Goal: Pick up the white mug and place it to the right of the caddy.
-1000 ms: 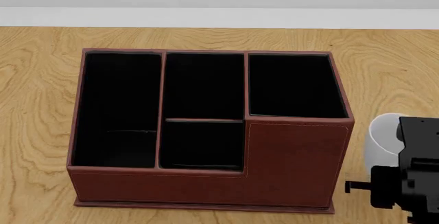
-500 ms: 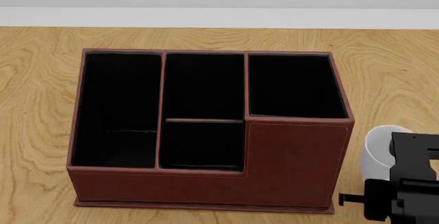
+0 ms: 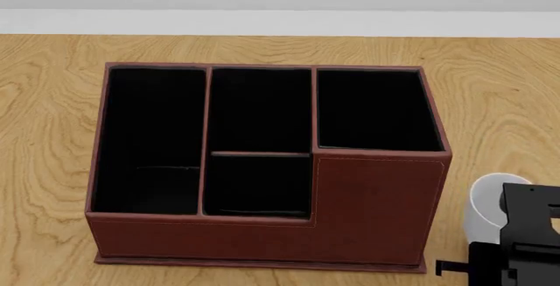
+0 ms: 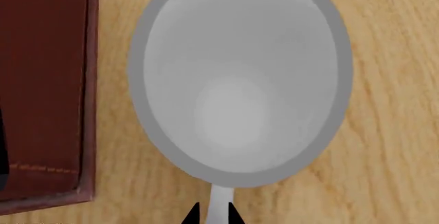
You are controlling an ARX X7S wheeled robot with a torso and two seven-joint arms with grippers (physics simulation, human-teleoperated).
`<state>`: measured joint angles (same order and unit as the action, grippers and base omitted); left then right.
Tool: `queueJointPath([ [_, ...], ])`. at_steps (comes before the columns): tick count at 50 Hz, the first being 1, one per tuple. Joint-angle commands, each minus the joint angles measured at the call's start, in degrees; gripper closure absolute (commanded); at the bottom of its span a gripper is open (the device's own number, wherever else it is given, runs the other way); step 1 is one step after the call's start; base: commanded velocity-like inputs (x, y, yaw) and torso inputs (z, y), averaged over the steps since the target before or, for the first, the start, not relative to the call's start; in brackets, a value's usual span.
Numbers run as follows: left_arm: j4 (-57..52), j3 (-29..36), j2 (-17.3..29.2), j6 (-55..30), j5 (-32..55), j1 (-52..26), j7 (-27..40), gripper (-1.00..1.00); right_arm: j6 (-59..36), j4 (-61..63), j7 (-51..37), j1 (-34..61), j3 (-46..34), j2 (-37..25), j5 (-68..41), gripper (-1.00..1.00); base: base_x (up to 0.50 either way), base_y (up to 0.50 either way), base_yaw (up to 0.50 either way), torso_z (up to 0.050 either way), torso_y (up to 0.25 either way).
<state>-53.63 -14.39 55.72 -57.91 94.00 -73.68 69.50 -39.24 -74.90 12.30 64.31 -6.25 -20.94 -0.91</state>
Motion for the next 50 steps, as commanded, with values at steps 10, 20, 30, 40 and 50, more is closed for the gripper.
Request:
queueJointPath([
  [10,0.07,0.39,0.06,0.09,-0.64,0.09,-0.27,-1.0,-0.05,-0.09,0.15,-1.73,0.02,1.07,0.9,1.0,0.0,0.0,0.0,0.0,0.0],
  [20,0.07,0.4,0.22,0.36,-0.48,0.01,-0.22,-1.0,0.17,-0.09,-0.32,-1.44,0.04,1.03,0.88,-1.0,0.0,0.0,0.0,0.0,0.0],
  [30,-0.06,-0.22,0.27,0.69,-0.61,0.7,-0.43,-1.0,0.2,-0.09,-0.07,-1.13,0.14,0.91,0.9,-1.0,0.0,0.0,0.0,0.0,0.0],
  [40,-0.28,-1.23,0.32,1.06,-0.82,1.78,-0.77,-1.0,0.4,-0.09,-0.2,-0.95,0.24,0.7,0.86,-1.0,0.0,0.0,0.0,0.0,0.0],
  [50,-0.54,-2.36,0.1,1.52,-1.13,3.03,-1.2,-1.0,2.43,-0.08,0.01,-0.85,2.07,0.53,0.25,-1.0,0.0,0.0,0.0,0.0,0.0],
])
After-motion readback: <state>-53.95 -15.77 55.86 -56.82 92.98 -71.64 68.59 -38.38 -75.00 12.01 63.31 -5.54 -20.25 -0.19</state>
